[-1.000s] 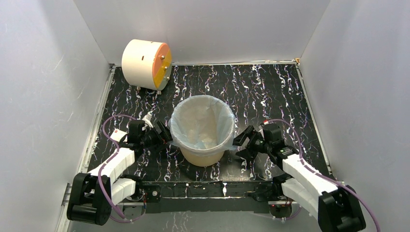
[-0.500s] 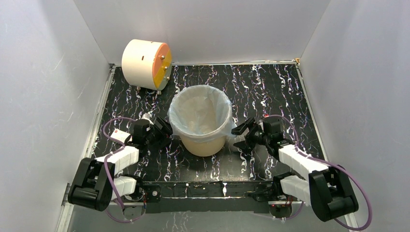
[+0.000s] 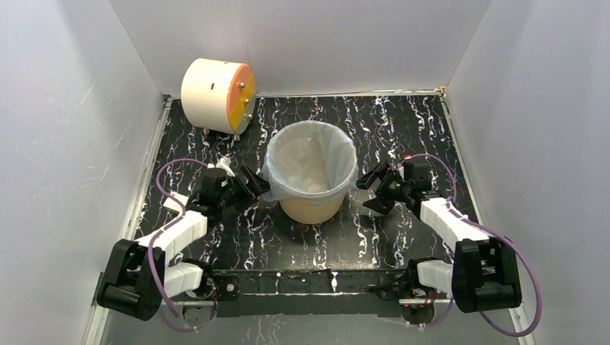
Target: Put the trash bags into the trash bin
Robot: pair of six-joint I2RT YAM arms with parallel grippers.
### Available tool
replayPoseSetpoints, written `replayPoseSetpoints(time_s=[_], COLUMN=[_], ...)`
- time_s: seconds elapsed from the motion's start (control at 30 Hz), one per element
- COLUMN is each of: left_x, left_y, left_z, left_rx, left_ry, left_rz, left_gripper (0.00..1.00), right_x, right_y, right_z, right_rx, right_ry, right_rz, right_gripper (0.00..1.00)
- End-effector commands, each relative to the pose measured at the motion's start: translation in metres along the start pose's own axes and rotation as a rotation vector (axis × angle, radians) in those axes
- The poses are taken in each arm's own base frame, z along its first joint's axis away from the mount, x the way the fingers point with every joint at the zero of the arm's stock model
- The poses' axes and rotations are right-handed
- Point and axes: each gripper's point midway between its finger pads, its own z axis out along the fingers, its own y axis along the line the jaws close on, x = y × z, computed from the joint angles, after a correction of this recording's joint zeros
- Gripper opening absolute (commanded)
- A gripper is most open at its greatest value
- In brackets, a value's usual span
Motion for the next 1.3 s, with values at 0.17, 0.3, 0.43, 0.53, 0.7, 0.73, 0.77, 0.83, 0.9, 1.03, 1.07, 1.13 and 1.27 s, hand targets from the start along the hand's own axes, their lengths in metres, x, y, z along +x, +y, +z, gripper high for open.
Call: replayPoseSetpoints(time_s=[0.17, 0.3, 0.43, 0.53, 0.7, 0.73, 0.77, 0.83, 0.9, 1.03, 1.07, 1.13, 1.27], left_x=[-0.011, -0.013, -0.017, -0.028, -0.063, -0.07, -0.078, -0.09, -0.102, -0.124, -0.128, -0.135, -0.141], left_y=[-0.002, -0.007, -0.004, 0.001, 0.003, 0.002, 0.004, 0.0, -0.009, -0.024, -0.027, -0.031, -0.038], left_z=[-0.023, -0.031, -0.04, -0.052, -0.077, -0.083, -0.091, -0.104, -0.12, -0.147, -0.152, -0.16, -0.168], left_rx=[-0.063, -0.068, -0.11, -0.175, -0.291, -0.312, -0.35, -0.386, -0.414, -0.473, -0.487, -0.512, -0.522], left_ry=[-0.055, -0.052, -0.067, -0.117, -0.294, -0.326, -0.36, -0.4, -0.427, -0.48, -0.491, -0.505, -0.521], left_rz=[0.104, 0.121, 0.162, 0.188, 0.181, 0.194, 0.202, 0.268, 0.351, 0.45, 0.466, 0.486, 0.509], left_gripper=[0.93, 0.93, 0.93, 0.93, 0.93, 0.93, 0.94, 0.94, 0.94, 0.94, 0.94, 0.94, 0.94], right_x=[-0.035, -0.049, -0.06, -0.067, -0.082, -0.086, -0.09, -0.096, -0.099, -0.101, -0.102, -0.101, -0.1], right_y=[-0.006, -0.002, 0.015, 0.028, 0.054, 0.061, 0.067, 0.078, 0.089, 0.104, 0.106, 0.109, 0.109], right_z=[-0.034, -0.049, -0.062, -0.073, -0.096, -0.102, -0.108, -0.12, -0.13, -0.143, -0.146, -0.148, -0.15], right_rx=[0.166, 0.212, 0.19, 0.176, 0.157, 0.155, 0.155, 0.155, 0.149, 0.138, 0.138, 0.138, 0.139], right_ry=[-0.218, -0.295, -0.357, -0.404, -0.498, -0.528, -0.553, -0.597, -0.628, -0.657, -0.659, -0.659, -0.66], right_rz=[-0.158, -0.245, -0.351, -0.407, -0.54, -0.567, -0.59, -0.635, -0.677, -0.699, -0.703, -0.706, -0.709], right_gripper=[0.98, 0.98, 0.98, 0.98, 0.98, 0.98, 0.98, 0.98, 0.98, 0.98, 0.98, 0.98, 0.98])
